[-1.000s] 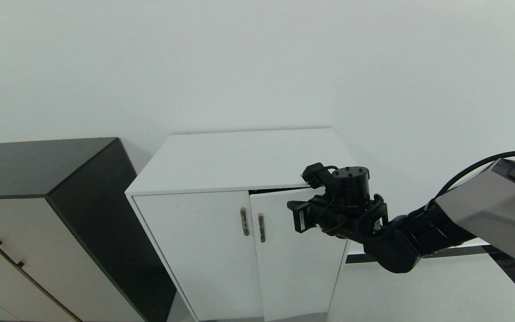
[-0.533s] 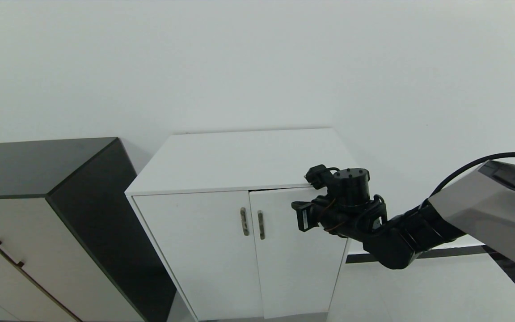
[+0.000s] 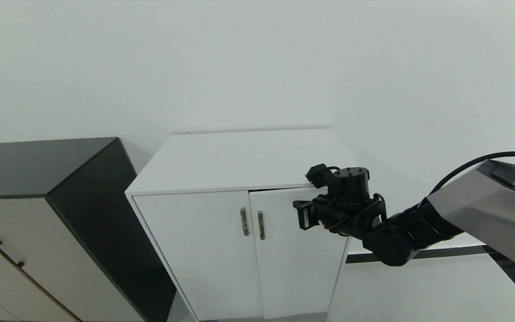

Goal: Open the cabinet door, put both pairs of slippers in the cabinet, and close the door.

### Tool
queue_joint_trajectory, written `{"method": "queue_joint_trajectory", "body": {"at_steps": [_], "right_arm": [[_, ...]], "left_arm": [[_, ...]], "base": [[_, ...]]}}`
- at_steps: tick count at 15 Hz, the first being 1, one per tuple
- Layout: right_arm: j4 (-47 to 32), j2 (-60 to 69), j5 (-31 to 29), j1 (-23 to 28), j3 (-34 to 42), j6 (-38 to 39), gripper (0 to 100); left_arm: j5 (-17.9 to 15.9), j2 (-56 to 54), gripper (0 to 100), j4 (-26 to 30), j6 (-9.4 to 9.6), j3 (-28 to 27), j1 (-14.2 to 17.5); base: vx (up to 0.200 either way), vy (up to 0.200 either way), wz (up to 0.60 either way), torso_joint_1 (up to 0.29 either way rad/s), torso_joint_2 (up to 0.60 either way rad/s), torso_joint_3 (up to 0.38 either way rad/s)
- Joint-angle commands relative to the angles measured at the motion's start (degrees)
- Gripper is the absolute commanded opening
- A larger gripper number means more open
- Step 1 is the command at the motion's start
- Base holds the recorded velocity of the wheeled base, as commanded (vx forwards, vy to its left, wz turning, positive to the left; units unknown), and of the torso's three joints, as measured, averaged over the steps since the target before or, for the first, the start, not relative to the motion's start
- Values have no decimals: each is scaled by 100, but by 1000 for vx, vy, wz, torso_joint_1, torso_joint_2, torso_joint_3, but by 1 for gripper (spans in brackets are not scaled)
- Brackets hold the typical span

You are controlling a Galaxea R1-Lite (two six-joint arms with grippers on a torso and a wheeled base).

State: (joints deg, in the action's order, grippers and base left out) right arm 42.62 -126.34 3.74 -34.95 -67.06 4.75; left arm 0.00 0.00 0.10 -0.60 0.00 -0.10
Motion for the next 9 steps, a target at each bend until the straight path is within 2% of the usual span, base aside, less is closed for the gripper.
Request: {"method": "queue_joint_trajectory", "body": {"at_steps": [1, 9], "right_arm": [[1, -66, 4, 41, -88, -1, 0], [-96, -92, 4, 94, -281, -1, 0]], "left_arm": [[0, 0, 0, -1, -2, 0, 1], [0, 9, 0, -1, -2, 0, 1]], "base": [[0, 0, 0, 0, 0, 0], [0, 0, 0, 0, 0, 0]]}}
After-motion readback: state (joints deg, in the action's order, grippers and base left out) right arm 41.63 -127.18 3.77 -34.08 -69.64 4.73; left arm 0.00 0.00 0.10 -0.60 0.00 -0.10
